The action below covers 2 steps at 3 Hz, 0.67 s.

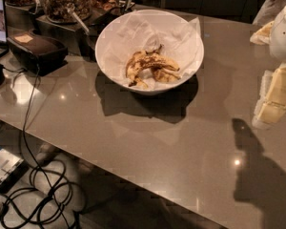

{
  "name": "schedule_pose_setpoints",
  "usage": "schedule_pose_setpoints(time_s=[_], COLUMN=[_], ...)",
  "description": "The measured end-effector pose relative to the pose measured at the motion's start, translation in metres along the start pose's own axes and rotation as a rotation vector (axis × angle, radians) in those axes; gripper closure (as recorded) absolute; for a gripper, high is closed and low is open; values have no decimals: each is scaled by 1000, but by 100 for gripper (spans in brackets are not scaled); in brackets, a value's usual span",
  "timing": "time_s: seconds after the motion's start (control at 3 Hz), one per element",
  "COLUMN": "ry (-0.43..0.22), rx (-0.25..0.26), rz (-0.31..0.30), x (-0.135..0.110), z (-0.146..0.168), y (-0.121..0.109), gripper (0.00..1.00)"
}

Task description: Pick banana from white bowl

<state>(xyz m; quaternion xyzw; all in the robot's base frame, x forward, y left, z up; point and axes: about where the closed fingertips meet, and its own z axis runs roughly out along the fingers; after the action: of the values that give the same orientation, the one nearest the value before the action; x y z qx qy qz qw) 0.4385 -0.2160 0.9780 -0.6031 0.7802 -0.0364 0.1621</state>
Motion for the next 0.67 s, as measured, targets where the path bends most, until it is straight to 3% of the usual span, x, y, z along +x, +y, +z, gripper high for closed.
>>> schedule_pose_setpoints(time_s=[0.33, 0.67], ry=[-9, -2], rx=[0, -28], rz=[-2, -28], x=[-4, -25], z=[-1, 2], y=[-2, -10], gripper=[0, 0])
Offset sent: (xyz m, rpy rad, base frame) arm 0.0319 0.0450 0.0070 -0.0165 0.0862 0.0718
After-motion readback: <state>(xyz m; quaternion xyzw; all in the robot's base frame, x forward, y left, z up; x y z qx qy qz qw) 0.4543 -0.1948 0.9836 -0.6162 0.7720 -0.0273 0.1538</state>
